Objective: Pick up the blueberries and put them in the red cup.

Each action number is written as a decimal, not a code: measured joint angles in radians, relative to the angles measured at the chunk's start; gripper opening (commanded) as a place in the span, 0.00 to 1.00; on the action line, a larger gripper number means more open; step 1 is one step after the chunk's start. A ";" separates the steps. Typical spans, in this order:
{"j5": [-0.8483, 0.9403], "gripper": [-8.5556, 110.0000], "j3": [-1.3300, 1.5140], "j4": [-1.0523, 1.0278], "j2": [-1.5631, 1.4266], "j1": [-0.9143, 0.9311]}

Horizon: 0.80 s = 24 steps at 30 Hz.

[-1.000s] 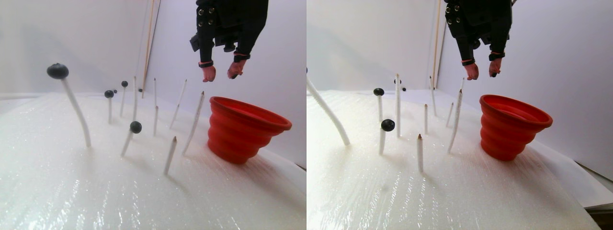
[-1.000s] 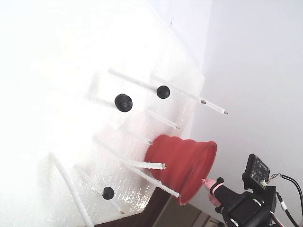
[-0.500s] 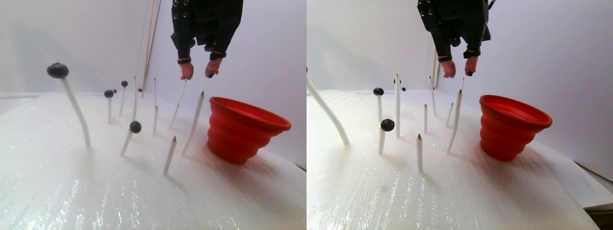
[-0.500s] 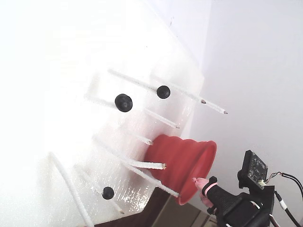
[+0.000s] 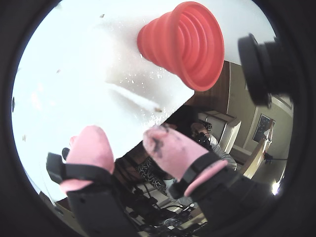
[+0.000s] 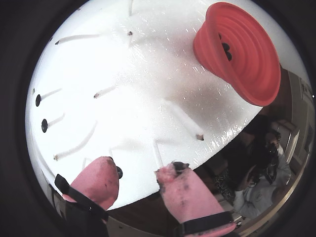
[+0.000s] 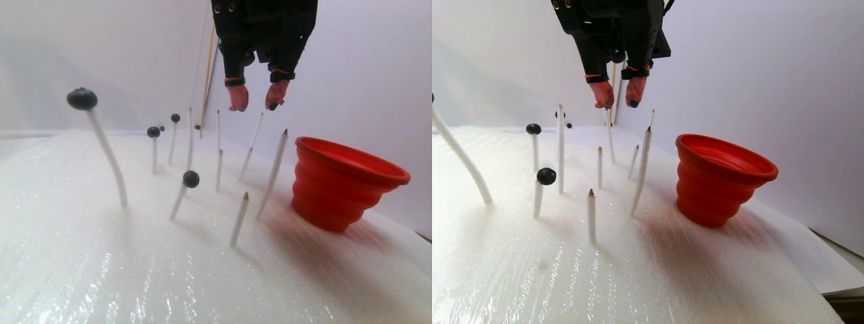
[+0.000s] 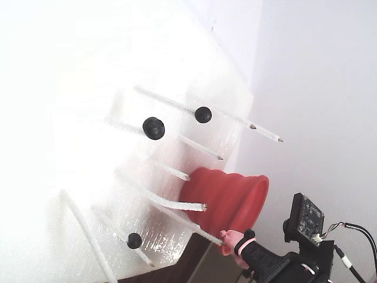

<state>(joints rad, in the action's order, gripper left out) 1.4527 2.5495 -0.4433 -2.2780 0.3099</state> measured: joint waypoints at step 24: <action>-0.112 0.21 0.161 0.000 -0.121 -0.118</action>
<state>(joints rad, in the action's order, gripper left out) 1.3407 2.7105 -0.4433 -2.3991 0.1917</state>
